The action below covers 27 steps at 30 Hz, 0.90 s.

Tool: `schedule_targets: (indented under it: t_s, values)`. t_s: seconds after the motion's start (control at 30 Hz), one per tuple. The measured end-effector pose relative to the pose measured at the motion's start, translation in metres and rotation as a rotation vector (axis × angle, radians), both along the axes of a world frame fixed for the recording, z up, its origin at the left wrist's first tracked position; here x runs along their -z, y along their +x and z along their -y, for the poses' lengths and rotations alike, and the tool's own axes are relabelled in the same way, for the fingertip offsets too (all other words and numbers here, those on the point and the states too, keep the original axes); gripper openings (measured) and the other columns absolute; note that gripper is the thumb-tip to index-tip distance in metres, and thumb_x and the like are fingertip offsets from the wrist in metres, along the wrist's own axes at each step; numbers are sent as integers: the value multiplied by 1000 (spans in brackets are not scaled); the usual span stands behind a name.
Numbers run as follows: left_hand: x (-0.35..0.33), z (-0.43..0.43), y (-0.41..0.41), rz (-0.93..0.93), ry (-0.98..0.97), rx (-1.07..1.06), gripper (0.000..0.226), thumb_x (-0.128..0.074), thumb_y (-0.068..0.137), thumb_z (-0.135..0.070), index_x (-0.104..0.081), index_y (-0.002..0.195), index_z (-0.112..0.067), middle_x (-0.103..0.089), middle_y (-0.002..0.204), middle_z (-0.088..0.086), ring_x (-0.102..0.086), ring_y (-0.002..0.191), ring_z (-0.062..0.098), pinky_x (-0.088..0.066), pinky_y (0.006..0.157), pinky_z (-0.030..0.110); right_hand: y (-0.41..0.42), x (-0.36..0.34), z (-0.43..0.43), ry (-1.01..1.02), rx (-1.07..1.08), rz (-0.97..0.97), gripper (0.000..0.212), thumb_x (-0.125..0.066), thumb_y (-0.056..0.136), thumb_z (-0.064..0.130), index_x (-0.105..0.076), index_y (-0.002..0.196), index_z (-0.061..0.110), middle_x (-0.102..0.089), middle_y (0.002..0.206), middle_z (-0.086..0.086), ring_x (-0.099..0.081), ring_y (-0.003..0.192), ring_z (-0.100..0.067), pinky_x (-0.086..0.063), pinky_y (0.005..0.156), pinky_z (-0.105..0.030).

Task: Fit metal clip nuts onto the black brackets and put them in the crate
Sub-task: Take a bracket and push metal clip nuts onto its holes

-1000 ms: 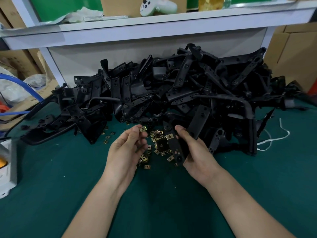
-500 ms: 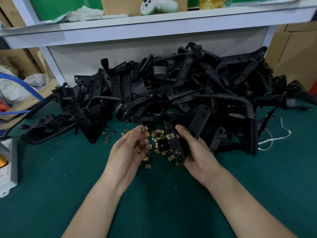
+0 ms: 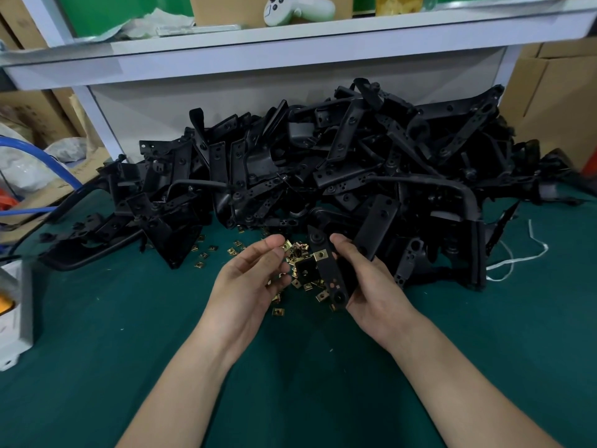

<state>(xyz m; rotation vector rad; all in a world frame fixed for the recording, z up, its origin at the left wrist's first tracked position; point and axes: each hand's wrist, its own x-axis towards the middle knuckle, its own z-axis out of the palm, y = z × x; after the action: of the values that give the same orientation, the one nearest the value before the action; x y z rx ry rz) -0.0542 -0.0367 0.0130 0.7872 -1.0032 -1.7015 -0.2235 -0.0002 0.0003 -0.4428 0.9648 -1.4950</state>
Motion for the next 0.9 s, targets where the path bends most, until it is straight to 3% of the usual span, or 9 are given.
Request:
schedule_targets:
  t_s: [0.13, 0.27, 0.6, 0.73, 0.8, 0.9]
  values:
    - [1, 1, 2, 9, -16, 5, 24, -70, 81, -16, -80, 104, -17, -68, 87, 0, -64, 77, 11, -58, 76, 26, 0, 0, 0, -4, -6, -15, 42, -73, 91, 33, -67, 127, 12, -74, 116, -11, -72, 94, -20, -60, 73, -32]
    - [2, 2, 2, 5, -24, -6, 23, -68, 86, -16, -79, 105, -18, -70, 89, 1, -63, 76, 10, -56, 72, 25, 0, 0, 0, -8, 6, 3, 40, -73, 91, 32, -67, 126, 12, -77, 105, -7, -73, 88, -18, -60, 73, -31]
    - [1, 1, 1, -20, -22, 17, 28, -69, 82, -14, -79, 108, -11, -70, 89, 3, -65, 77, 9, -57, 74, 23, 1, -2, -1, 18, 10, 21, 38, -74, 91, 31, -69, 125, 15, -71, 123, -12, -70, 100, -21, -60, 68, -28]
    - [1, 3, 2, -50, 32, 15, 22, -66, 89, -19, -79, 103, -9, -70, 89, 4, -65, 75, 10, -57, 72, 23, 1, -2, -1, 11, 13, 35, 40, -75, 90, 30, -69, 126, 12, -75, 111, -8, -71, 94, -19, -61, 71, -30]
    - [1, 5, 3, -80, 71, 30, 22, -64, 93, -19, -75, 108, -7, -69, 88, 3, -64, 74, 10, -57, 71, 23, 1, -2, -1, 9, 13, 31, 38, -74, 90, 30, -69, 125, 13, -75, 115, -9, -70, 97, -19, -61, 75, -31]
    - [0, 9, 5, -226, 215, 51, 20, -62, 92, -16, -77, 102, -6, -66, 85, 0, -63, 70, 8, -56, 67, 22, 1, -2, -1, 7, 14, 47, 39, -74, 91, 28, -68, 126, 12, -75, 114, -8, -68, 100, -20, -62, 73, -29]
